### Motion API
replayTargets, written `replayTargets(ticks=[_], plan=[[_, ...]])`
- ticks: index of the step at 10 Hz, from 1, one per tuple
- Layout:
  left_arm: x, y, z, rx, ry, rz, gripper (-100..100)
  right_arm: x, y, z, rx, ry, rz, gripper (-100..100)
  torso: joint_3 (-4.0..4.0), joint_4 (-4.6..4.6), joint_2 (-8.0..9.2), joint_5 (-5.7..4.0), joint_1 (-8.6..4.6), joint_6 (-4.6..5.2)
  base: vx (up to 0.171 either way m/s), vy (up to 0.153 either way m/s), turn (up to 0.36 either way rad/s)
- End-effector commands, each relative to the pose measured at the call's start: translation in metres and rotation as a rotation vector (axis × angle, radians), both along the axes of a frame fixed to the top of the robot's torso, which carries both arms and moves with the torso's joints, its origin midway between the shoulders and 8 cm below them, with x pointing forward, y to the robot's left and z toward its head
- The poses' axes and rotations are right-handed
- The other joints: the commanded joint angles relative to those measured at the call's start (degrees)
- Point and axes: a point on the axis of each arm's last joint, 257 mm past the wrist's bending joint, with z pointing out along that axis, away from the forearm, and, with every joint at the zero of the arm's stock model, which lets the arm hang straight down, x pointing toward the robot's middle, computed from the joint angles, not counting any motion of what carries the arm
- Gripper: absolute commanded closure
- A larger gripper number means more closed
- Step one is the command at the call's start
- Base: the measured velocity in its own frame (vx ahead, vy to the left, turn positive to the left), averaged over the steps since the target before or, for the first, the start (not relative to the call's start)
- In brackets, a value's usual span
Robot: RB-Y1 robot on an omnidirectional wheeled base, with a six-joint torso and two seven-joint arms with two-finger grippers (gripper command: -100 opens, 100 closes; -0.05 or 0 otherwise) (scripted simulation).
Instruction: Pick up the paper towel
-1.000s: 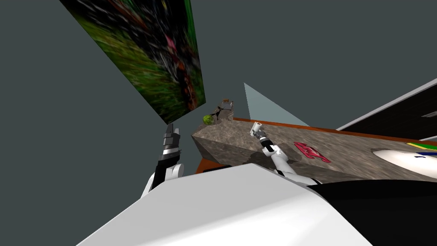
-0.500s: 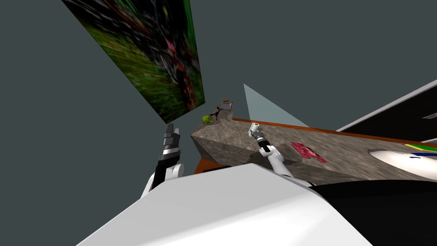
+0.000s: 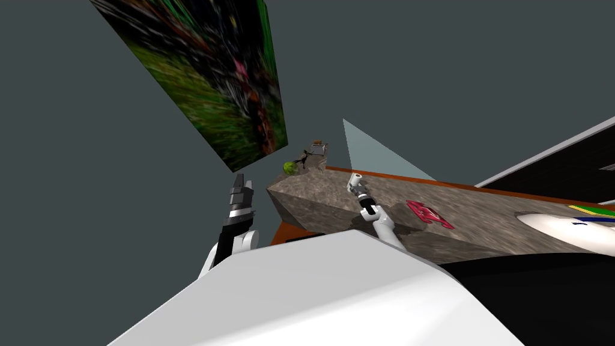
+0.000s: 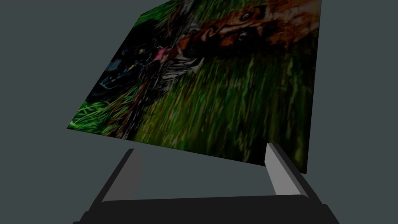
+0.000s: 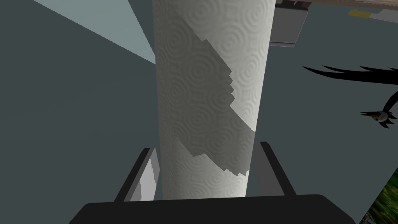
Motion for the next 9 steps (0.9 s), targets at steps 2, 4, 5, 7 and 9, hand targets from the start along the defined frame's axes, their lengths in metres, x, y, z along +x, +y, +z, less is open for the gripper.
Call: replayTargets(ticks=[2,4,5,7,9], plan=[[0.0,0.0,0.0,0.0,0.0,0.0,0,-0.002,0.012,-0.001,0.005,0.004,-0.011,100,-0.02,0.0,-0.05,0.02,0.08,0.0,-0.014,-0.037,0.007],[0.0,0.0,0.0,0.0,0.0,0.0,0,-0.003,0.023,0.002,0.007,0.0,-0.019,100,-0.01,0.01,-0.02,-0.01,0.01,-0.02,-0.02,-0.063,0.026],[0.0,0.0,0.0,0.0,0.0,0.0,0,-0.001,0.024,0.01,0.0,-0.014,-0.015,100,-0.01,0.0,-0.03,-0.03,-0.05,-0.02,-0.033,-0.039,0.041],[0.0,0.0,0.0,0.0,0.0,0.0,0,-0.002,0.034,0.013,0.003,-0.018,-0.025,100,0.03,0.01,0.05,-0.03,-0.07,0.03,-0.032,-0.075,0.009],[0.0,0.0,0.0,0.0,0.0,0.0,0,-0.001,0.034,0.011,0.004,-0.013,-0.025,0,-0.02,0.0,-0.04,0.0,0.07,0.02,-0.006,-0.006,0.011]])
